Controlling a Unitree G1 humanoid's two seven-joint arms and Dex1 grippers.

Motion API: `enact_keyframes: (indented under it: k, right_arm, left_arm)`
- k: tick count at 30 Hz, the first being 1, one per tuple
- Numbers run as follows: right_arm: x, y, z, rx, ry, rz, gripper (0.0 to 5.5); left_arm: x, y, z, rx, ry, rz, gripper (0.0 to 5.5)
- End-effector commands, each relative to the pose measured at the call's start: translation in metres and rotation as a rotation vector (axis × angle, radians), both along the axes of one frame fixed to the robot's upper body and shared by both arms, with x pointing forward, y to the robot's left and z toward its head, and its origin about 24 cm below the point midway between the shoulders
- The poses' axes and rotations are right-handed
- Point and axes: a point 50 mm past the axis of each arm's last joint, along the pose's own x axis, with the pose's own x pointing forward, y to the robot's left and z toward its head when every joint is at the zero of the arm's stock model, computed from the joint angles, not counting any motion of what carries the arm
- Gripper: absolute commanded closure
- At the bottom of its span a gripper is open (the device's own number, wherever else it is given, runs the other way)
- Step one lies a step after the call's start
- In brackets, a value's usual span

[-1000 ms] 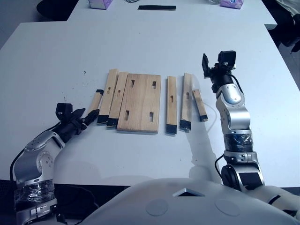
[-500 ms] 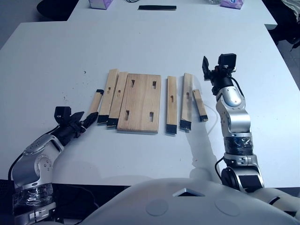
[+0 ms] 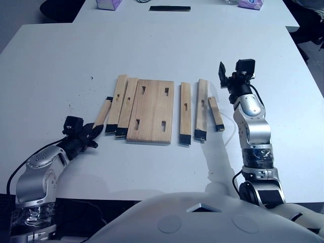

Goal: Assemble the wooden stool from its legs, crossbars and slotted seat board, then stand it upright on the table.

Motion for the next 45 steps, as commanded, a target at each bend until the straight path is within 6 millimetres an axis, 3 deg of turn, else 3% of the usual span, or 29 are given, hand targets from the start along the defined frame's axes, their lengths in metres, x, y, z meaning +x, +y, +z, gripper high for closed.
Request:
enact_keyframes:
  k: [1, 5, 8, 11, 13, 15, 17, 20, 23, 29, 42, 45]
  right_arm:
    - [0.002, -0.001, 0.002, -0.007, 0.003, 0.0, 2.19]
    - [0.007, -0.002, 0.008, -0.01, -0.013, 0.008, 2.19]
    - [0.016, -0.001, 0.024, 0.008, -0.057, 0.05, 2.19]
    - [0.027, 0.01, 0.06, 0.222, -0.104, 0.259, 2.19]
    - [0.028, 0.022, 0.093, 0.332, -0.176, 0.475, 2.19]
    - [0.03, 0.029, 0.118, 0.404, -0.178, 0.666, 2.19]
    - [0.029, 0.032, 0.142, 0.503, -0.129, 0.852, 2.19]
    - [0.019, 0.034, 0.173, 0.588, -0.058, 1.151, 2.19]
    - [0.0, 0.029, 0.189, 0.595, 0.002, 1.395, 2.19]
    - [0.0, 0.022, 0.193, 0.619, 0.152, 1.51, 2.19]
    - [-0.006, 0.041, 0.185, 0.552, 0.193, 1.577, 2.19]
    - [-0.005, 0.043, 0.181, 0.554, 0.196, 1.573, 2.6]
  left_arm:
    - [-0.004, 0.006, -0.009, 0.022, 0.052, 0.037, 4.18]
    - [0.012, 0.011, 0.012, 0.03, -0.064, 0.083, 4.18]
    - [0.039, 0.006, 0.061, -0.067, -0.314, 0.118, 4.18]
    - [0.066, -0.031, 0.133, -0.355, -0.682, -0.022, 4.18]
    - [0.069, -0.064, 0.162, -0.578, -0.816, -0.202, 4.18]
    - [0.067, -0.096, 0.175, -0.779, -0.845, -0.401, 4.18]
    - [0.068, -0.115, 0.176, -0.906, -0.801, -0.532, 4.18]
    - [0.076, -0.124, 0.174, -0.996, -0.744, -0.619, 4.18]
    - [0.081, -0.131, 0.171, -1.038, -0.68, -0.724, 4.18]
    - [0.078, -0.131, 0.156, -0.99, -0.588, -0.833, 4.18]
    - [0.071, -0.132, 0.134, -0.937, -0.496, -0.88, 4.18]
    - [0.068, -0.134, 0.13, -0.926, -0.474, -0.886, 4.18]
